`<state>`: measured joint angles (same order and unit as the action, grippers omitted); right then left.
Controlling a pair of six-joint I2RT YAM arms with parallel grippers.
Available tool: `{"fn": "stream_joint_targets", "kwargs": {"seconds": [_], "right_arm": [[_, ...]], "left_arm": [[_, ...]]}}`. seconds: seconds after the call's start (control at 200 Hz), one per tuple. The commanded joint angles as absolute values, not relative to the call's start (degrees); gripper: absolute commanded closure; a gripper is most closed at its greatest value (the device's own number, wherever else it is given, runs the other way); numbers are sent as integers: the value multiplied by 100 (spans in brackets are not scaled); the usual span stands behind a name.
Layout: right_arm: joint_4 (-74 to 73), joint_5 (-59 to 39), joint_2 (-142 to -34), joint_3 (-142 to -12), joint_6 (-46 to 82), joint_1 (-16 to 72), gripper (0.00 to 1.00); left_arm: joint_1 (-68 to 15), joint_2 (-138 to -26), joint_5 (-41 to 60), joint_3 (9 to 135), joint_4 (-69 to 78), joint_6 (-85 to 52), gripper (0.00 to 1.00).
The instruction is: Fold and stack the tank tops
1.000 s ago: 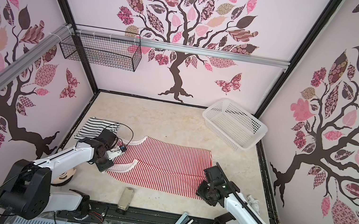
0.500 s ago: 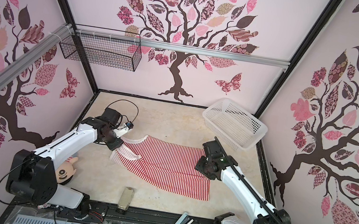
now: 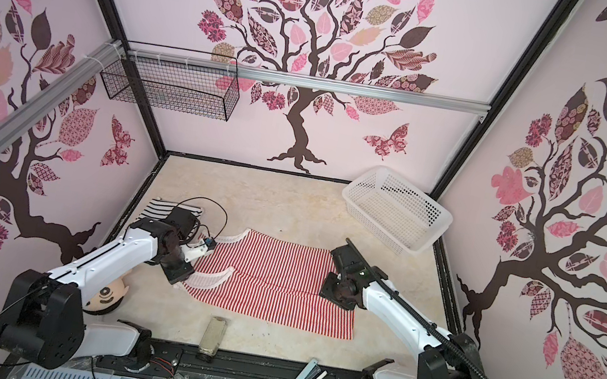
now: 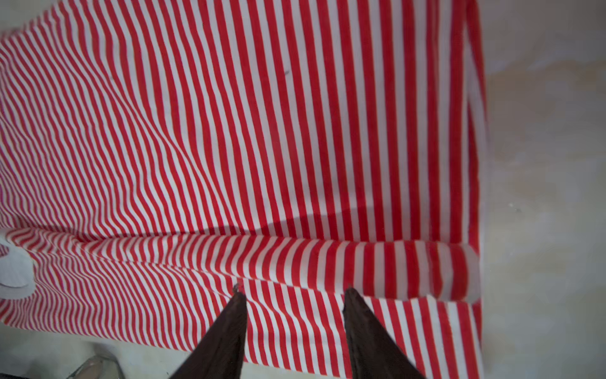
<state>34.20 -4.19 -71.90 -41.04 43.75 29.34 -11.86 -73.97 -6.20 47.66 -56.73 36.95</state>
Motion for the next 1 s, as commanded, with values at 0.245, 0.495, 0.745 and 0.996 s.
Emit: {"fn": "stream_joint_targets", "kwargs": {"seconds": [0.245,0.495,0.745,0.996], "right_arm": [[3468,-257,-6572,-3675,4611,2953,49],[3371,-97,-7124,-4354,4207,2651,48],[3260,-44,-7946,-5272,3644,1840,48],[3104,65,-9062,-6091,3376,1466,51]], "left_arm": [[-1160,-7607,-934,4676,-5761,3778,45],[-1155,-7788,-378,5752,-5222,3109,43],[-1164,-9128,525,7103,-4714,2310,41],[-1210,-10907,1245,8650,-5010,1933,42]]}}
